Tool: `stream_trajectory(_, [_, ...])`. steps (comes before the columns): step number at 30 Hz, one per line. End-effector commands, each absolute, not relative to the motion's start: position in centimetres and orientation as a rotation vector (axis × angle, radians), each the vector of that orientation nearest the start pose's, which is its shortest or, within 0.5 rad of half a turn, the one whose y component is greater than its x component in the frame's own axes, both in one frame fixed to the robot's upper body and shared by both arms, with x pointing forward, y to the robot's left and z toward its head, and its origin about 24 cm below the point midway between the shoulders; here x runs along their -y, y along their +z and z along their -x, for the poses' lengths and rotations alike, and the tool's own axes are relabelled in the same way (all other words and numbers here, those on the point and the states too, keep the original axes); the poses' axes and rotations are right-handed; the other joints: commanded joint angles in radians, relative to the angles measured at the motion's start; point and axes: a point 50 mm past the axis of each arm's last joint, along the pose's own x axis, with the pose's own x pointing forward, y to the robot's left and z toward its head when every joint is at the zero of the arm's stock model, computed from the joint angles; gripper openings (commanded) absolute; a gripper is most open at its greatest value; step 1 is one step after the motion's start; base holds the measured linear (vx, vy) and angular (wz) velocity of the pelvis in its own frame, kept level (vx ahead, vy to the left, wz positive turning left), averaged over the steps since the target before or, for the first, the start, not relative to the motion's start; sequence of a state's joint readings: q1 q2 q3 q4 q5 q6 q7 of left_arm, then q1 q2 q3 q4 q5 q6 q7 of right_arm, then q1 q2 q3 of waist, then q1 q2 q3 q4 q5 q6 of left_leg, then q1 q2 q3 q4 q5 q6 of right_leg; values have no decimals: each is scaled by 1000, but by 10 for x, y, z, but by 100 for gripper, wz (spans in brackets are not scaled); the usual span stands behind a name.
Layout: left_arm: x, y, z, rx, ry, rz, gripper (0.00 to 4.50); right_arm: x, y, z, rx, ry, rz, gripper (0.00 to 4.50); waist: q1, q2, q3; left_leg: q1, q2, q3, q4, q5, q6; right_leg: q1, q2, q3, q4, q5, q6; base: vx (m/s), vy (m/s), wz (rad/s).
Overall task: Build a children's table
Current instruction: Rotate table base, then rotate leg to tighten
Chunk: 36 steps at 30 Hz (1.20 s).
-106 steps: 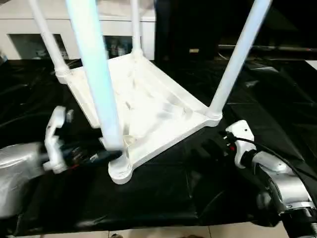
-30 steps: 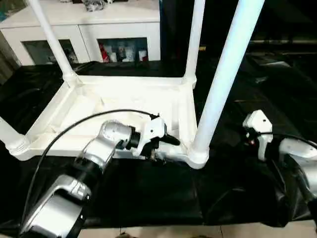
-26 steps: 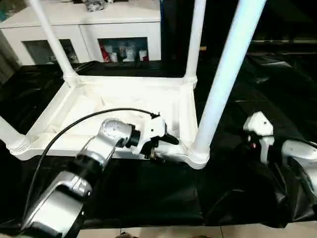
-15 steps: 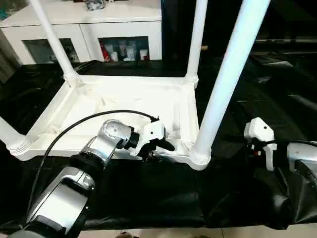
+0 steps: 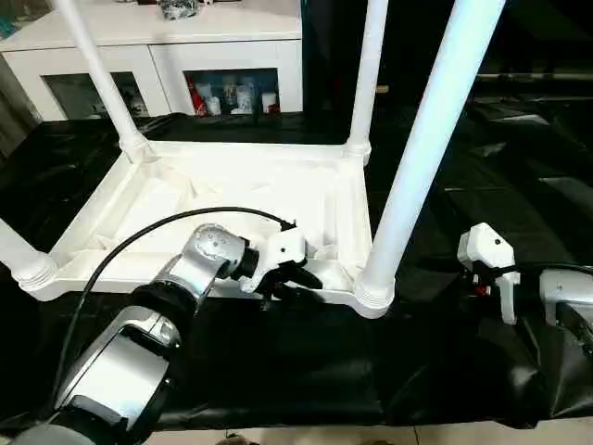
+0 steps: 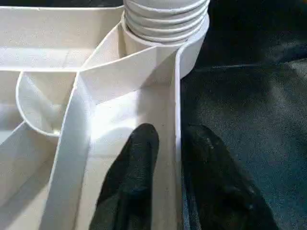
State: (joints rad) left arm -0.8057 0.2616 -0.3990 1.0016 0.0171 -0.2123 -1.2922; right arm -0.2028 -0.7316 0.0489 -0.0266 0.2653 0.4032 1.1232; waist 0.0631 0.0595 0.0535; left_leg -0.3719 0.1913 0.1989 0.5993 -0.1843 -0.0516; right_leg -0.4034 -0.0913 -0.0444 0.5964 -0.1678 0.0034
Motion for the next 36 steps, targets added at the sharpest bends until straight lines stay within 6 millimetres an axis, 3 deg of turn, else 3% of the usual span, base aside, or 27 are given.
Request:
stream_trajectory(1, [-103,54,-335,-391,-1531,-511,88,223,98,-259,-433,1082,335,415,6,-20,-68,8,31,-17,-67,-225,74,52,-46,25,-77,-273,-239,0,0,0])
stream_trajectory(11, [-108,49,-333,-412,-1524,-501,4,223,95,-259,-434,1082,341,415,6,-24,-65,10,31,-17,-68,-242,70,49,-48,25,-85,-342,-218,0,0,0])
stream_trajectory(13, [-108,45,-331,-415,-1513,-475,4,225,94,-262,-424,1059,348,415,5,-19,-66,10,32,-18,-69,-242,66,49,-49,25,-84,-341,-217,0,0,0])
stream_trajectory(17, [-100,43,-332,-381,-1443,-396,4,228,94,-267,-401,1010,356,415,2,-23,-64,11,30,-16,-68,-248,66,48,-47,24,-85,-336,-226,0,0,0])
stream_trajectory(25, [-74,30,-332,-419,-1205,-292,4,224,86,-276,-350,898,339,415,-11,-30,-65,4,23,-18,-65,-221,85,48,-44,20,-90,-395,-187,0,0,0])
stream_trajectory(30, [-67,32,-330,-396,-1209,-306,4,217,81,-280,-319,879,317,415,-15,-37,-68,3,20,-17,-63,-205,103,46,-43,21,-95,-437,-154,0,0,0])
stream_trajectory(31, [-65,33,-329,-383,-1206,-320,4,215,79,-282,-308,866,313,415,-17,-33,-67,2,21,-17,-64,-207,102,42,-43,20,-97,-444,-153,0,0,0])
stream_trajectory(33, [-63,34,-328,-352,-1221,-356,4,212,75,-286,-302,850,289,415,-18,-33,-69,5,21,-17,-63,-209,102,40,-42,20,-98,-441,-153,0,0,0])
stream_trajectory(34, [-62,35,-327,-340,-1237,-382,4,210,74,-290,-296,825,277,415,-19,-29,-69,3,22,-18,-66,-207,102,40,-41,19,-96,-421,-159,0,0,0])
stream_trajectory(36, [-63,35,-326,-336,-1250,-402,4,208,71,-296,-288,788,265,415,-22,-29,-71,2,23,-18,-66,-207,98,40,-42,21,-91,-388,-174,0,0,0])
